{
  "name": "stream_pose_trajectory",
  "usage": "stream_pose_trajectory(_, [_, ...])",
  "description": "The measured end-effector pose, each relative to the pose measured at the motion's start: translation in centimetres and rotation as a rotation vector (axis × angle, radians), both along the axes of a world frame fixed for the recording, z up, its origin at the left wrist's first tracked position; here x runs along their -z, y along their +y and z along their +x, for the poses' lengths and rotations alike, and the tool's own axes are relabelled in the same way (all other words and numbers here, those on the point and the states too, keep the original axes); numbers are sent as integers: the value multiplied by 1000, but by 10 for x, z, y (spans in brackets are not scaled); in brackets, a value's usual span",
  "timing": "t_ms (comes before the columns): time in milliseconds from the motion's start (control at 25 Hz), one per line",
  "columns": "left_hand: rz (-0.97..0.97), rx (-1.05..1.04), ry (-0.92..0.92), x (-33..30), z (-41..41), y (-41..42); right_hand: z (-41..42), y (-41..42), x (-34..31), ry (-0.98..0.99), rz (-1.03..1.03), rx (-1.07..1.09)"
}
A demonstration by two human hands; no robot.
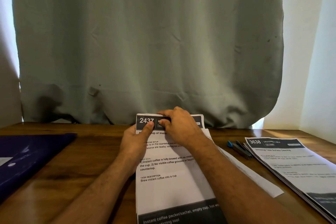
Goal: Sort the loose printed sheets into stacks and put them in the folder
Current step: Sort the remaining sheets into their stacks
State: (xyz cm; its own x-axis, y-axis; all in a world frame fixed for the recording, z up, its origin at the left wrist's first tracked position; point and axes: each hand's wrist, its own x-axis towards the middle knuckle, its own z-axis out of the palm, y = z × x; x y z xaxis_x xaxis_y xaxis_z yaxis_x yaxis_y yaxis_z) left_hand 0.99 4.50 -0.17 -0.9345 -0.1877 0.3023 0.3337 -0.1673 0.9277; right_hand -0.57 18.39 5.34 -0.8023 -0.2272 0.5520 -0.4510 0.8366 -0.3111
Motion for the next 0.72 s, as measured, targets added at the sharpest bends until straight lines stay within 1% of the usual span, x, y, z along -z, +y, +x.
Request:
stream_pose_trajectory(80, [-26,54,-69,-5,10,4,4,7,-5,11,11,-2])
stream_pose_trajectory(160, [25,180,-124,-8,16,9,7,16,-17,-3,0,19])
stream_pose_trajectory(200, [73,227,-119,-9,20,14,8,23,-25,-7,-8,38])
stream_pose_trajectory(240, [59,233,-98,-8,21,17,9,30,-34,-2,-13,61])
stream_pose_trajectory(280, [-32,202,-74,-4,21,17,8,34,-42,6,-19,80])
stream_pose_trajectory(320, [-171,165,-44,1,21,18,9,41,-50,14,-28,98])
stream_pose_trajectory(440, [-686,87,62,14,10,23,9,70,-64,36,-42,147])
stream_pose_trajectory(480, [-801,68,56,15,6,26,8,80,-64,34,-52,160])
stream_pose_trajectory(520, [-868,59,41,14,2,31,8,90,-61,28,-67,172])
stream_pose_trajectory(600, [-925,63,-10,11,-6,39,5,107,-49,32,-115,197])
stream_pose_trajectory(640, [-983,41,-38,10,-12,43,3,114,-40,51,-144,207])
stream_pose_trajectory(720, [-1150,-66,-110,8,-23,48,-1,127,-20,129,-206,213])
